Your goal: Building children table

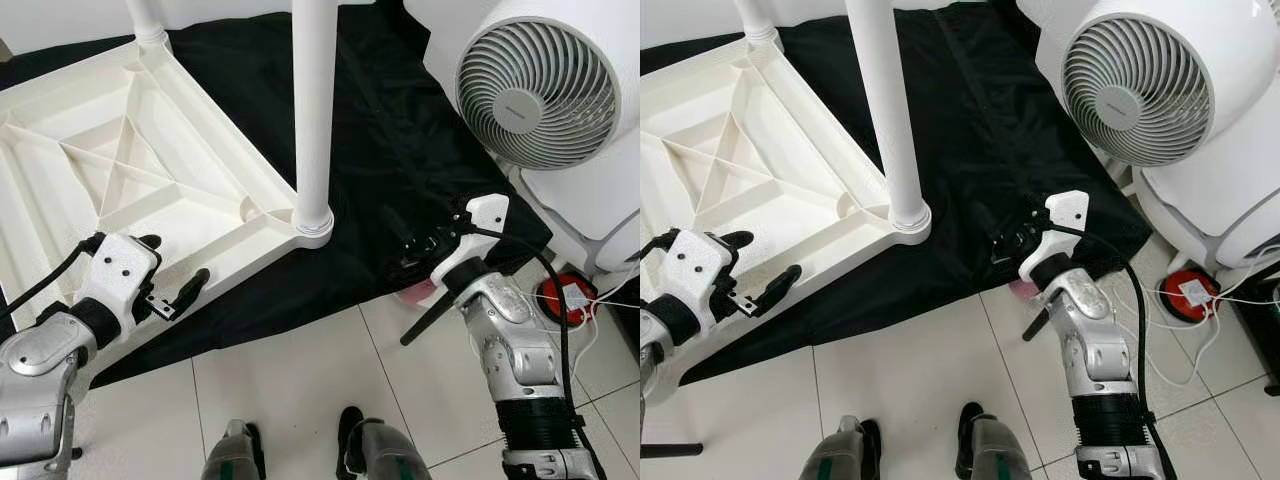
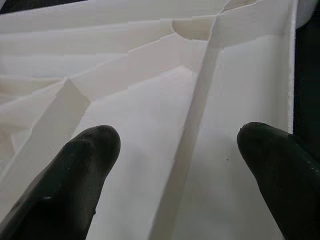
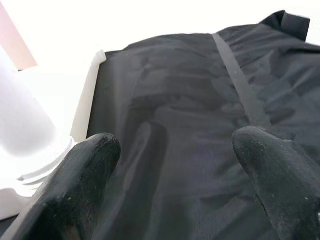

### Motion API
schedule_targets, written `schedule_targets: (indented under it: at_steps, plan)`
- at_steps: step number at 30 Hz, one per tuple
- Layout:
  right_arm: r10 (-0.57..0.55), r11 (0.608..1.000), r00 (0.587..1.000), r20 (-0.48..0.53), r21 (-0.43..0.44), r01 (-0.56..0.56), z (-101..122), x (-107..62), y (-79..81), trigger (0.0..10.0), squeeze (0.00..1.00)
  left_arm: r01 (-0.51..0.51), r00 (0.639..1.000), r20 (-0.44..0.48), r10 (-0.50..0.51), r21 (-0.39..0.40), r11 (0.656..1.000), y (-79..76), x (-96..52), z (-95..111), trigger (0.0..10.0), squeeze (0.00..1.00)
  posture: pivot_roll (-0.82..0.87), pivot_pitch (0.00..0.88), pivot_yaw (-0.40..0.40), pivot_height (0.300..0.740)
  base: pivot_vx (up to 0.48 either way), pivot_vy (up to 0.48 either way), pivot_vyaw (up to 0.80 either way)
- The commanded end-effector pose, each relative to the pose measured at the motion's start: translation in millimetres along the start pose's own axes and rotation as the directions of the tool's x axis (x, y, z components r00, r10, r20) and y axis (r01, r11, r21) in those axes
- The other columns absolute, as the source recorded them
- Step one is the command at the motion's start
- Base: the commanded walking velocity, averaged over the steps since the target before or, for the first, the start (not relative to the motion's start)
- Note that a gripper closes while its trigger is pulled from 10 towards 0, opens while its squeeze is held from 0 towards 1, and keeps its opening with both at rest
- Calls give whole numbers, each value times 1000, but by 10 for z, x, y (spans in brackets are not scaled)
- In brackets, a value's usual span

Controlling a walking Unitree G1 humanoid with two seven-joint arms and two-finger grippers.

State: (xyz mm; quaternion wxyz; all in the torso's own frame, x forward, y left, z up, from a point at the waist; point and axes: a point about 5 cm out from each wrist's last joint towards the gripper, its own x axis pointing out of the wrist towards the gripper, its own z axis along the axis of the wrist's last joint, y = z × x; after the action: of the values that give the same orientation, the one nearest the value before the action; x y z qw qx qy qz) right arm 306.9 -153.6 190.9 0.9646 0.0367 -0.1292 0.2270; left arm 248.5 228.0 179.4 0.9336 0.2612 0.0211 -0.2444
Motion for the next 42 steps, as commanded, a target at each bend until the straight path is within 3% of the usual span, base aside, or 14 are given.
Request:
schedule_targets:
  at_steps: [1, 5, 6, 9, 12, 13, 14, 21, 29, 38, 42]
  plan:
    - [4, 1000, 1000, 4, -9, -4, -16, 0, -7, 10000, 0, 75, 988, -134, -75, -9, 997, -41, -27, -276, 10000, 0, 2, 169, 2, 740, 0, 0, 0]
    - [6, 1000, 1000, 11, -6, -6, -16, 23, -7, 10000, 0, 105, 981, -169, -94, 60, 993, 74, -35, -346, 10000, 0, 10, 163, 10, 740, 0, 0, 0]
    - [5, 1000, 1000, 17, 0, -5, -22, 34, 7, 10000, 0, 132, 972, -212, -105, 119, 984, 171, -56, -427, 10000, 0, 11, 155, 20, 740, 0, 0, 0]
    - [4, 1000, 1000, 19, 1, -4, -24, 37, 11, 10000, 0, 139, 969, -221, -107, 134, 981, 196, -63, -450, 10000, 0, 11, 155, 20, 740, 0, 0, 0]
    - [6, 1000, 1000, 28, 10, -6, -39, 46, 67, 10000, 0, 159, 951, -296, -87, 227, 961, 443, -92, -556, 10000, 0, 10, 145, 33, 740, 0, 0, 0]
    - [6, 1000, 1000, 28, 10, -6, -39, 46, 67, 10000, 0, 159, 951, -296, -87, 227, 961, 443, -92, -556, 10000, 0, 10, 145, 33, 740, 0, 0, 0]
    - [6, 1000, 999, 32, 13, -7, -43, 44, 87, 10000, 0, 153, 946, -316, -66, 259, 954, 563, -88, -583, 10000, 0, 8, 144, 35, 740, 0, 0, 0]
    - [-5, 1000, 999, 36, 23, 4, -55, 30, 100, 10000, 0, 92, 952, -307, 11, 319, 943, 826, 6, -559, 10000, 0, -1, 149, 31, 740, 0, 0, 0]
    - [5, 999, 999, 32, 35, -6, -71, 48, 140, 10000, 0, 82, 958, -284, 38, 400, 913, 976, 112, -461, 10000, 0, 3, 156, 19, 740, 0, 0, 0]
    - [50, 998, 998, 27, 33, -51, -94, 104, 203, 10000, 0, 94, 938, -337, 80, 472, 877, 1128, 42, -554, 10000, 0, 15, 153, -1, 740, 0, 0, 0]
    - [65, 997, 998, 21, 27, -66, -102, 103, 221, 10000, 0, 96, 947, -313, 68, 480, 872, 1109, 18, -525, 10000, 0, 17, 156, -3, 740, 0, 0, 0]
